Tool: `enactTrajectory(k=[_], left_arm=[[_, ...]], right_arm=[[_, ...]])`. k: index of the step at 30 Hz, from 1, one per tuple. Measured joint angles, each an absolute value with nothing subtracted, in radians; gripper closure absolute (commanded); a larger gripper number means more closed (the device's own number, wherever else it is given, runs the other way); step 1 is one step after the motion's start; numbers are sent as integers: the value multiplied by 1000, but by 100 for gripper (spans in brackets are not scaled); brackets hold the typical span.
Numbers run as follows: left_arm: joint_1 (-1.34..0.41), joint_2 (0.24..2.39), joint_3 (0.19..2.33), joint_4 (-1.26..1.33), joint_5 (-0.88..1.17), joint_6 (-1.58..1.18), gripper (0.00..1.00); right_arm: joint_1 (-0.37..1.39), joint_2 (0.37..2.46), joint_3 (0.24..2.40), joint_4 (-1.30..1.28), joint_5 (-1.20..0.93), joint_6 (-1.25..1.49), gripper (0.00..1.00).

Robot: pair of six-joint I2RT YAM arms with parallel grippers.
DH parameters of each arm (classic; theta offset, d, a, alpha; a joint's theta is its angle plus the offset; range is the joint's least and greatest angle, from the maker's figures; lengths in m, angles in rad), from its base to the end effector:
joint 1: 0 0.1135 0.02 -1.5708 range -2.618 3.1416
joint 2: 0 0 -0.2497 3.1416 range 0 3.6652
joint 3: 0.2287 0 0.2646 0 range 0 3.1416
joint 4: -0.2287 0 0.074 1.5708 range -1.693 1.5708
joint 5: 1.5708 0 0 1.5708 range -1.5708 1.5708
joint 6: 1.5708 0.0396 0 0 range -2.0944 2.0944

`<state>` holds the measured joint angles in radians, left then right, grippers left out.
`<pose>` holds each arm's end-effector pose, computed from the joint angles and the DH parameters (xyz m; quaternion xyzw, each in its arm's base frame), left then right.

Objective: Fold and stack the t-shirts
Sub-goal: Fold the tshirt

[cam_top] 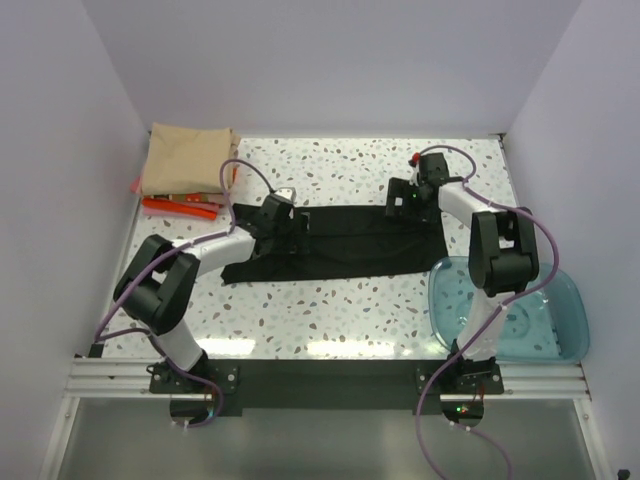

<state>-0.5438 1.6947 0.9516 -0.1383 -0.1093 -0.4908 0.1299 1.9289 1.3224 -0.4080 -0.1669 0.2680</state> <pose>0.3046 -0.1791 0.1436 0.0065 0.9399 -0.1222 0.3187 0.4088 0.0600 0.1538 0.0433 0.9575 0.1326 0.2524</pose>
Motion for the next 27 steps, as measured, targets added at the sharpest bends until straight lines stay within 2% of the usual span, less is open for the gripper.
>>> enactTrajectory(k=[7, 17, 27], left_arm=[[-550, 1674, 892, -88, -36, -505, 0], [-585, 1534, 812, -24, 73, -447, 0], [-612, 1568, 809, 14, 205, -358, 0]], right_arm=[[128, 1931, 1322, -412, -167, 268, 1], [126, 1931, 1322, -412, -167, 269, 1], [122, 1931, 1322, -419, -167, 268, 1]])
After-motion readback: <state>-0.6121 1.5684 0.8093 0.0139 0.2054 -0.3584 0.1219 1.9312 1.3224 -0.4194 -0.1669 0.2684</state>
